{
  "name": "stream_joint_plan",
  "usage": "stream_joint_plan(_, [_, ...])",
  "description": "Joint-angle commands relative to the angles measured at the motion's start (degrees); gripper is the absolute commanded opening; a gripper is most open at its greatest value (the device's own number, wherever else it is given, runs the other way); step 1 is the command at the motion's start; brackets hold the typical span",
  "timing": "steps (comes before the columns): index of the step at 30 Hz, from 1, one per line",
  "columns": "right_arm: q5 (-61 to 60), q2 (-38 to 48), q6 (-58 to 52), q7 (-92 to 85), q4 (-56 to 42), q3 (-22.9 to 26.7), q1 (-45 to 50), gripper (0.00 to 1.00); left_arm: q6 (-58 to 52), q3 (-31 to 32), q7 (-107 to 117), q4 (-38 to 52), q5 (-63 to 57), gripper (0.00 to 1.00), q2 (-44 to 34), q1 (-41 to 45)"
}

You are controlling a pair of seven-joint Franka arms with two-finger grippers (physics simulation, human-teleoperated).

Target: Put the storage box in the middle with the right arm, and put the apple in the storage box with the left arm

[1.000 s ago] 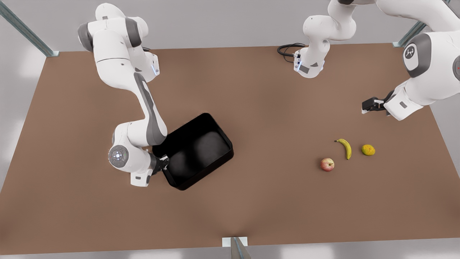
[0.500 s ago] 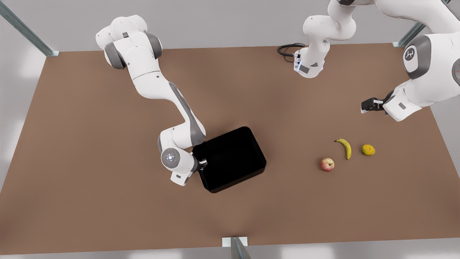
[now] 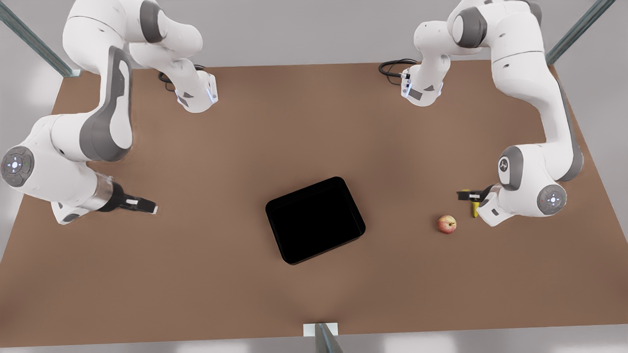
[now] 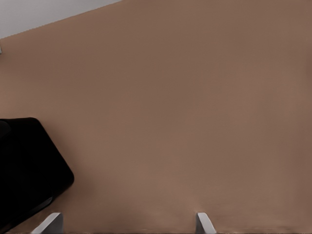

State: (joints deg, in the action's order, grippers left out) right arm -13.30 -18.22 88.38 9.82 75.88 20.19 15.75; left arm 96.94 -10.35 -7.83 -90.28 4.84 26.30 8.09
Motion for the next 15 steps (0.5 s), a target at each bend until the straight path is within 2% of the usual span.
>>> stream_joint_plan(1, [6.0,4.15,-13.15,-3.66,0.67,0.03,-0.81,1.0,23.72,0.33,2.73,-3.32,0.26,1.0,1.11,-0.18])
stream_joint_plan(5, [9.34,11.8,-13.76,-8.49,1.37,-0.32,-0.81,1.0,30.24,0.68,2.2,-4.99,0.43,1.0,4.72,-0.18])
stream_joint_plan(7, [9.96,11.72,-13.85,-10.0,1.46,-0.32,-0.81,1.0,32.43,1.91,2.29,-7.36,0.43,1.0,5.95,-0.18])
stream_joint_plan(15, [9.96,11.19,-13.76,-10.26,2.16,-0.32,-0.81,1.0,32.17,2.18,2.2,-7.45,0.52,1.0,8.06,0.78])
